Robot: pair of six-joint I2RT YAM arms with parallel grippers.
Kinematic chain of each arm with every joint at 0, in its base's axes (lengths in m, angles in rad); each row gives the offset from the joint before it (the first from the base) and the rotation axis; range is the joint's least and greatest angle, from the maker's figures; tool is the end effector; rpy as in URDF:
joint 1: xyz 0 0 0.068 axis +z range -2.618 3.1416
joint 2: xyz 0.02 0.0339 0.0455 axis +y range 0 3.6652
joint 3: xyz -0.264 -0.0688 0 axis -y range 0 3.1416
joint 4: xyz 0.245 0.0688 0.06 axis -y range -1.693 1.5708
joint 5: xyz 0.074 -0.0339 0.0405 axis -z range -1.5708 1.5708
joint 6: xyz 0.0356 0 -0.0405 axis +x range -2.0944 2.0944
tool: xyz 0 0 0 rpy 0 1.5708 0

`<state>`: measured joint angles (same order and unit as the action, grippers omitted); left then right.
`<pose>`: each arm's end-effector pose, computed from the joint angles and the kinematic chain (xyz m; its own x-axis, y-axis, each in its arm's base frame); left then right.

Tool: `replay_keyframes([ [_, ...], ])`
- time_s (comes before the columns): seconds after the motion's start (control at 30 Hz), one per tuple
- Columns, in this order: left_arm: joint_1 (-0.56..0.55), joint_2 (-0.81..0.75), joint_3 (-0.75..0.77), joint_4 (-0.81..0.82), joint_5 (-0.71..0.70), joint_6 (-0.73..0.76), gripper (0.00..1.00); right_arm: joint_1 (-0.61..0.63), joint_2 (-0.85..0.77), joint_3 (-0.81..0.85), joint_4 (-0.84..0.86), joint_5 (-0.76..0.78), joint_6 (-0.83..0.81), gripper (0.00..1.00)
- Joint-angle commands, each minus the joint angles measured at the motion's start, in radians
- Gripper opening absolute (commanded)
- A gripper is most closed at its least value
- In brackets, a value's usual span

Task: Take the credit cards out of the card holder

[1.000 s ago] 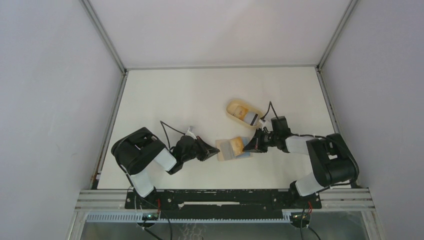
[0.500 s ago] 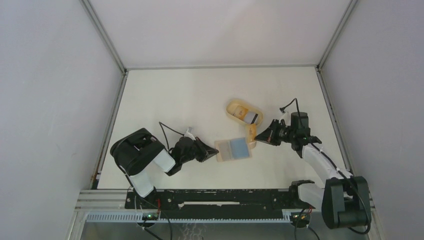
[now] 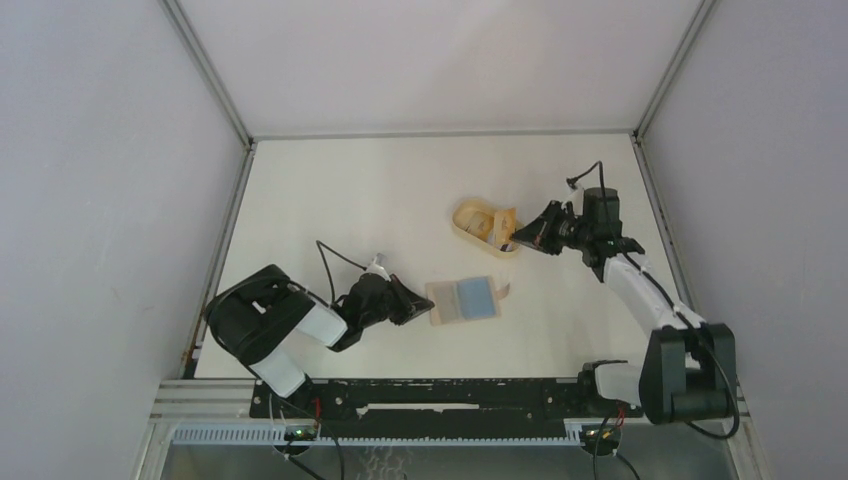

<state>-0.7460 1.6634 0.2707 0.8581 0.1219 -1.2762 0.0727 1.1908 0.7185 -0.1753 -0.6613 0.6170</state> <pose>0.1740 -0.1667 0.0902 -0.8268 -0.5292 -0.1906 -0.1401 0.5219 -0.8414 0.2467 0.0399 0.2390 -0.8066 0.3991 -0.4361 -0.0971 0.6383 0.7636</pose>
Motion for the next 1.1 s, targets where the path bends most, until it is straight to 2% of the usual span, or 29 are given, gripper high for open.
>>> replay_keyframes([
  [0.0,-0.014,-0.038,-0.01,-0.316,-0.11,0.119,0.0,0.009,0.14,0.114,0.074,0.046,0.082,0.0],
  [0.23,-0.025,-0.061,-0.005,-0.347,-0.118,0.128,0.0,0.065,0.308,0.195,0.124,0.156,0.11,0.0],
  [0.53,-0.025,-0.071,-0.012,-0.335,-0.118,0.128,0.0,0.103,0.486,0.232,0.227,0.172,0.16,0.0],
  [1.07,-0.025,-0.063,-0.011,-0.321,-0.118,0.126,0.0,0.121,0.558,0.229,0.324,0.224,0.308,0.0],
])
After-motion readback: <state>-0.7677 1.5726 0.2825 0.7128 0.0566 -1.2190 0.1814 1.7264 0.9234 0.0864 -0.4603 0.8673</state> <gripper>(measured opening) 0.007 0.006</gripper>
